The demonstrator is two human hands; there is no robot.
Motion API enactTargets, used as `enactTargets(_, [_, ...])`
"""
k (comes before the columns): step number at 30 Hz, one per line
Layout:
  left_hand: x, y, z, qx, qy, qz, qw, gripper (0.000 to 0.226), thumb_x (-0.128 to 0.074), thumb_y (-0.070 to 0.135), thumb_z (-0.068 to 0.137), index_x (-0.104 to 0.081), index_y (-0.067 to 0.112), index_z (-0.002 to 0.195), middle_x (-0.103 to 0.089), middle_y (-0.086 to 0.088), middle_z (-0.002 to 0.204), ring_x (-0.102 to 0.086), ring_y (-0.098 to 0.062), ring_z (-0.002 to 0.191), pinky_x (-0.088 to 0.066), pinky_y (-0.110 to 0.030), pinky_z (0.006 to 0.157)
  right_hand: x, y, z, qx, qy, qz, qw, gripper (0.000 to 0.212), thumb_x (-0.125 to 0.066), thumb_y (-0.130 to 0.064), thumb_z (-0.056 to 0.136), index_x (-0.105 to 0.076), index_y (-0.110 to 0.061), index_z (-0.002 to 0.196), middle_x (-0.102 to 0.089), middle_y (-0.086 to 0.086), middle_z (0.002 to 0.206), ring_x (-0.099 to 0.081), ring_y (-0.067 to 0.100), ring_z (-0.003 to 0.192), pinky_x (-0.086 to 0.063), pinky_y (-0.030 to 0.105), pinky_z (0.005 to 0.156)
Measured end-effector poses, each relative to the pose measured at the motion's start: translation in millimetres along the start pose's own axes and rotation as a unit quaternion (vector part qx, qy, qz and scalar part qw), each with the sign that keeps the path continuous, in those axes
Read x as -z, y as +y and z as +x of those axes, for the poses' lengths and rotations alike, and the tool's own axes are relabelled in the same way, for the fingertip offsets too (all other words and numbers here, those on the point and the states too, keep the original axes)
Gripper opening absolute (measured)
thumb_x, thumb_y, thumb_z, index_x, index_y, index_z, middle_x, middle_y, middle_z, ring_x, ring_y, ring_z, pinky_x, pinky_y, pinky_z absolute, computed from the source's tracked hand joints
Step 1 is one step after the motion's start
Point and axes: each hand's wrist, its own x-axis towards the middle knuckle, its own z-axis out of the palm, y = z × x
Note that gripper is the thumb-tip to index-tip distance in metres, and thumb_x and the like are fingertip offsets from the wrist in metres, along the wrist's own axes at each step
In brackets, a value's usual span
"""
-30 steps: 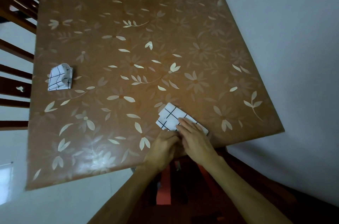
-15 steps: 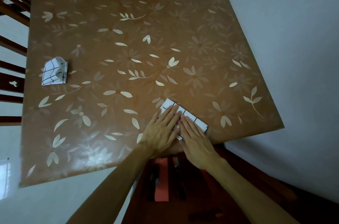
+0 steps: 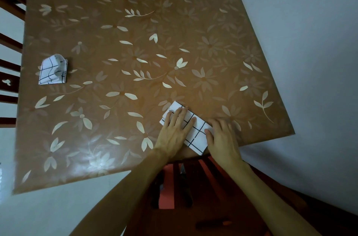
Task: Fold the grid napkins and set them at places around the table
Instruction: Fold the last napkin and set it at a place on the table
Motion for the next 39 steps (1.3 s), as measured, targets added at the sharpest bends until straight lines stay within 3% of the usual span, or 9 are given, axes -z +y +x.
enactTargets(4, [2,10,-2,-0.027,0.018,-0.039,0.999,0.063,-0.083,0.025,0.073,-0.054,0.017,0.129,-0.055,-0.018,0.14,-0.056,-0.035,0.125,-0.047,-0.05,0.105,2,7,11,-0.06,-0.104,0.034,0.992,0.03,-0.065,-0.025,0.094,-0.062,-0.01,0.12,-0.06,0.011,0.119,-0.055,0.028,0.113,-0.048,0.037,0.087])
enactTargets(11, [-6,15,-6,-0.013,0.007,-0.066,0.998,0.065,-0.082,0.016,0.074,-0.059,0.013,0.135,-0.055,-0.012,0.145,-0.052,-0.03,0.132,-0.047,-0.048,0.107,15,6,11,-0.181,-0.143,0.271,0.935,0.005,-0.063,-0.019,0.096,-0.061,-0.019,0.1,-0.067,-0.008,0.092,-0.065,0.004,0.078,-0.047,0.015,0.062])
enactTargets(15, [-7,10,-14,0.012,-0.002,-0.209,0.978,0.063,-0.059,0.0,0.083,-0.05,0.009,0.144,-0.042,-0.008,0.157,-0.036,-0.026,0.147,-0.029,-0.05,0.12,22,-1,18,-0.161,-0.145,0.414,0.884,0.044,-0.038,0.005,0.097,-0.065,-0.024,0.116,-0.072,0.004,0.096,-0.071,0.011,0.078,-0.054,0.025,0.065])
enactTargets(20, [15,3,-12,0.106,0.004,-0.393,0.914,0.061,-0.042,-0.001,0.087,-0.047,0.009,0.146,-0.048,-0.012,0.152,-0.042,-0.028,0.143,-0.03,-0.044,0.121,21,-12,34,-0.043,-0.182,0.256,0.949,0.063,-0.046,0.017,0.087,-0.063,-0.031,0.124,-0.061,-0.004,0.109,-0.061,0.01,0.097,-0.051,0.018,0.089])
enactTargets(26, [11,-8,-18,0.02,0.029,-0.317,0.948,0.038,-0.048,-0.008,0.076,-0.073,-0.001,0.104,-0.067,-0.016,0.127,-0.05,-0.028,0.135,-0.041,-0.049,0.109,21,-17,62,0.056,-0.192,0.083,0.976,0.023,-0.066,-0.001,0.089,-0.071,-0.011,0.109,-0.056,-0.003,0.116,-0.049,0.01,0.1,-0.03,-0.006,0.075])
enactTargets(30, [30,-6,-40,0.065,0.054,-0.363,0.928,0.017,-0.044,0.01,0.096,-0.054,0.01,0.081,-0.059,-0.002,0.089,-0.053,-0.018,0.098,-0.045,-0.035,0.088,14,-23,73,0.045,-0.213,0.106,0.97,0.011,-0.07,-0.016,0.091,-0.071,-0.01,0.1,-0.065,0.0,0.096,-0.059,0.017,0.088,-0.036,0.004,0.065])
enactTargets(34, [27,-3,-55,0.166,0.025,-0.371,0.914,0.046,-0.038,0.055,0.101,-0.066,0.018,0.107,-0.061,0.005,0.122,-0.05,-0.011,0.123,-0.039,-0.028,0.102,0,-26,74,0.038,-0.196,0.131,0.971,0.009,-0.072,-0.025,0.09,-0.07,-0.017,0.095,-0.066,-0.01,0.085,-0.059,0.012,0.077,-0.043,0.025,0.069])
enactTargets(37, [18,-4,-60,0.141,0.088,-0.304,0.938,0.012,-0.065,0.028,0.092,-0.064,0.016,0.094,-0.069,0.004,0.106,-0.048,-0.015,0.127,-0.042,-0.038,0.101,-3,-28,71,0.045,-0.183,0.154,0.97,0.006,-0.076,-0.019,0.086,-0.07,-0.019,0.087,-0.053,-0.015,0.062,-0.047,0.004,0.06,-0.035,0.024,0.061])
enactTargets(39, [16,-8,-60,0.119,0.091,-0.279,0.948,0.017,-0.075,0.008,0.079,-0.062,0.015,0.088,-0.069,0.003,0.099,-0.051,-0.019,0.124,-0.042,-0.043,0.102,-3,-26,67,0.048,-0.192,0.173,0.965,0.008,-0.077,-0.02,0.085,-0.073,-0.025,0.088,-0.058,-0.021,0.062,-0.046,0.006,0.058,-0.038,0.024,0.059])
